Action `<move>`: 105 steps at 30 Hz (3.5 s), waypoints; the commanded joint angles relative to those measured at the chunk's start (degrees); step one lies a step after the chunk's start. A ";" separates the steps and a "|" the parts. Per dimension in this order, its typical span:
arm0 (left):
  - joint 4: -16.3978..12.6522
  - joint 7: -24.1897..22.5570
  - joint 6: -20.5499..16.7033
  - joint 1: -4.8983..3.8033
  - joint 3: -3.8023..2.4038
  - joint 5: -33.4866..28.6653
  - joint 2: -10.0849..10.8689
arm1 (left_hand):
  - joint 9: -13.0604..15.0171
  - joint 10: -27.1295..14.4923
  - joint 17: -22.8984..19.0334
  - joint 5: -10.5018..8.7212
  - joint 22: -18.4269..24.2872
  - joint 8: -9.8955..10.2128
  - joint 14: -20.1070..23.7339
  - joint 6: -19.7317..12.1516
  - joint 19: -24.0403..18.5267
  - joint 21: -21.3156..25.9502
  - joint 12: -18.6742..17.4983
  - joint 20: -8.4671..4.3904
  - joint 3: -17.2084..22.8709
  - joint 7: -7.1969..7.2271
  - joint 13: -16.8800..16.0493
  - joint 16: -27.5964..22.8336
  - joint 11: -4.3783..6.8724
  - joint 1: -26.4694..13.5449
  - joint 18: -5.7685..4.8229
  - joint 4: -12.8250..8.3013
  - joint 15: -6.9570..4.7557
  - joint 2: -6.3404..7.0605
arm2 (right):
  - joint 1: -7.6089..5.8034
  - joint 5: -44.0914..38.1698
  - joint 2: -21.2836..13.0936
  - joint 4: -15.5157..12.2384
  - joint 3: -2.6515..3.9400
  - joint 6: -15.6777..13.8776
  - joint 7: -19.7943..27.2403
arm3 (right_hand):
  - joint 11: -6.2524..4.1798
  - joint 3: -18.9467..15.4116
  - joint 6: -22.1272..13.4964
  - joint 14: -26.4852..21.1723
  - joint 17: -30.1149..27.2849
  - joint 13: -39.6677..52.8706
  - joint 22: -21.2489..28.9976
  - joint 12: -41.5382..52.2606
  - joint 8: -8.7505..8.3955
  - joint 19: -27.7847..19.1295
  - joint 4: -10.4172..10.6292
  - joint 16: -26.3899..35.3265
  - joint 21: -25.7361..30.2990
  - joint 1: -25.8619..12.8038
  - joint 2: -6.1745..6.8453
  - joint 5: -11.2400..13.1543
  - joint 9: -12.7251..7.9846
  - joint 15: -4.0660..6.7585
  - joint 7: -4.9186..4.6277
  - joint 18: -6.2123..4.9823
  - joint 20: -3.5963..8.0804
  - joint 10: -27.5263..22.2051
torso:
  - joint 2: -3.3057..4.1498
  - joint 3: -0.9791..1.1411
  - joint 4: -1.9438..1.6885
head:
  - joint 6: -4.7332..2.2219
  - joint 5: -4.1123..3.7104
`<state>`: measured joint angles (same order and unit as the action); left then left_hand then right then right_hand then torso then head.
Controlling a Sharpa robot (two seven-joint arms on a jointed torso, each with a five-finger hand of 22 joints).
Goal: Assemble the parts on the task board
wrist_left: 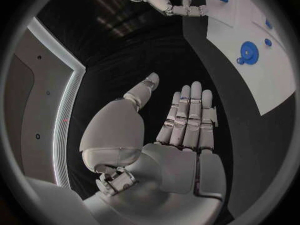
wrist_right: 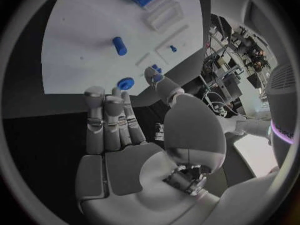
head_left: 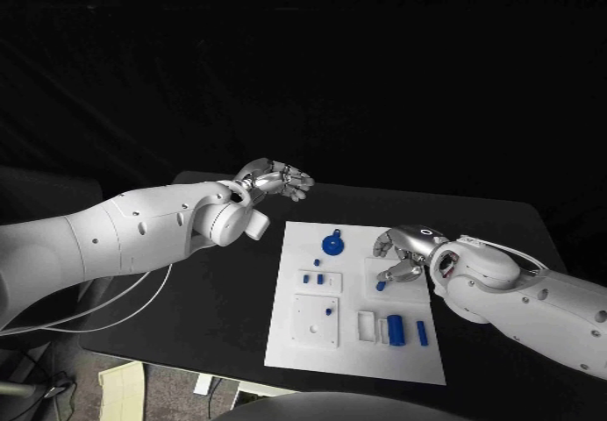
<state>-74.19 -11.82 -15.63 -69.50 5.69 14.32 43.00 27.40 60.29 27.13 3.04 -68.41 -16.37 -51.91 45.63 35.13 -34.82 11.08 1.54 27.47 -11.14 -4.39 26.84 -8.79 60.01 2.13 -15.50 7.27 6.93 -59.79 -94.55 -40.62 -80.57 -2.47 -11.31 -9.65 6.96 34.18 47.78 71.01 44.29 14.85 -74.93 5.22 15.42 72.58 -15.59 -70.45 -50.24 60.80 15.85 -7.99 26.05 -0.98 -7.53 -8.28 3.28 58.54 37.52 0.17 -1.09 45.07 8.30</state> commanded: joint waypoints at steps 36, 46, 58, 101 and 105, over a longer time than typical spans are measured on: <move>0.09 -0.64 0.65 -0.01 -0.01 -0.22 -0.13 | -0.10 0.10 0.25 -0.09 -0.18 -0.25 -0.30 -0.68 0.20 0.30 -0.27 -0.03 -0.15 0.00 0.13 -0.37 -0.19 0.02 0.82 0.30 -0.02 0.02 | 2.22 -9.36 2.87 4.14 -2.32 3.25 0.30 | -2.20 8.55 5.97 1.07 -1.63 -2.77 -0.50 4.50 3.80 1.06 2.55 -0.60 0.44 4.54 -3.85 5.20 0.67 2.65 -0.73 -6.72 -0.82 8.99 | 0.12 -0.10 -0.18 | 1.07 -0.66; 0.16 -0.59 0.77 -0.02 -0.01 -0.22 -0.23 | -0.11 0.07 0.30 -0.09 -0.21 -0.25 -0.30 -0.72 0.20 0.32 -0.30 -0.03 -0.17 -0.01 0.15 -0.42 -0.21 -0.01 0.82 0.31 -0.02 0.01 | 2.63 -9.87 3.54 5.00 -2.39 3.12 0.03 | -2.73 10.58 7.27 1.41 -1.66 -2.89 -0.82 5.04 4.31 1.36 2.25 -0.79 0.01 4.73 -4.98 5.20 0.68 3.18 -0.39 -6.72 -0.72 10.52 | 0.07 -0.15 -0.15 | 1.39 -0.60; 0.17 -0.57 0.75 -0.02 -0.01 -0.22 -0.24 | -0.13 0.05 0.36 -0.09 -0.23 -0.25 -0.30 -0.75 0.20 0.35 -0.32 -0.02 -0.18 -0.02 0.15 -0.47 -0.22 -0.03 0.82 0.32 -0.01 -0.01 | 2.97 -9.95 4.02 6.34 -2.58 2.26 -0.15 | -2.70 11.26 7.11 1.42 -1.74 -3.16 -0.87 4.84 4.10 1.32 2.24 -0.73 -0.07 4.16 -4.06 5.21 0.49 3.15 -0.47 -6.72 -0.71 10.46 | 0.05 -0.15 -0.15 | 1.44 -0.75; 0.43 -0.59 0.66 -0.02 -0.01 -0.24 -0.14 | -0.15 0.03 0.56 -0.09 -0.32 -0.28 -0.32 -0.82 0.20 0.46 -0.37 -0.02 -0.19 -0.04 0.17 -0.65 -0.23 -0.10 0.83 0.38 -0.01 -0.07 | 3.11 -5.86 1.48 2.98 -2.07 -3.28 -0.52 | -5.07 14.46 12.08 2.06 -1.83 -1.84 -1.02 7.85 6.79 1.79 2.67 -0.76 -1.11 2.91 -6.39 5.20 1.97 5.47 1.68 -6.72 0.50 16.13 | 0.04 -0.12 -0.10 | 1.87 -0.24; 0.46 -0.62 0.66 -0.02 -0.01 -0.24 -0.10 | -0.16 0.03 0.61 -0.11 -0.34 -0.29 -0.32 -0.83 0.20 0.49 -0.38 -0.01 -0.24 -0.04 0.18 -0.69 -0.24 -0.18 0.82 0.41 0.00 -0.02 | 2.52 -6.18 0.63 0.97 -1.04 -3.79 -0.54 | -5.11 14.56 12.14 2.08 -1.85 -1.79 -1.00 7.89 6.82 1.80 2.65 -0.73 -1.12 2.89 -6.32 5.20 2.01 5.51 1.72 -6.72 0.52 16.19 | 0.03 -0.14 -0.06 | 1.78 -0.20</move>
<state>-73.65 -11.81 -15.47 -69.47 5.72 14.28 42.94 27.33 60.29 27.67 3.04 -68.67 -16.37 -51.91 45.33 35.13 -34.59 11.07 1.54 27.32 -11.23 -4.27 26.40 -8.79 60.01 2.13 -15.35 7.27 6.93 -57.06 -100.85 -39.88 -78.83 -3.66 -14.11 -10.21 2.43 48.46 59.47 73.87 42.52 13.01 -74.93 12.86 22.02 74.37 -12.99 -71.22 -51.02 63.74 9.87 -2.82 27.14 3.39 -5.89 -8.42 3.35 72.32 37.57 0.02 -1.20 46.91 8.03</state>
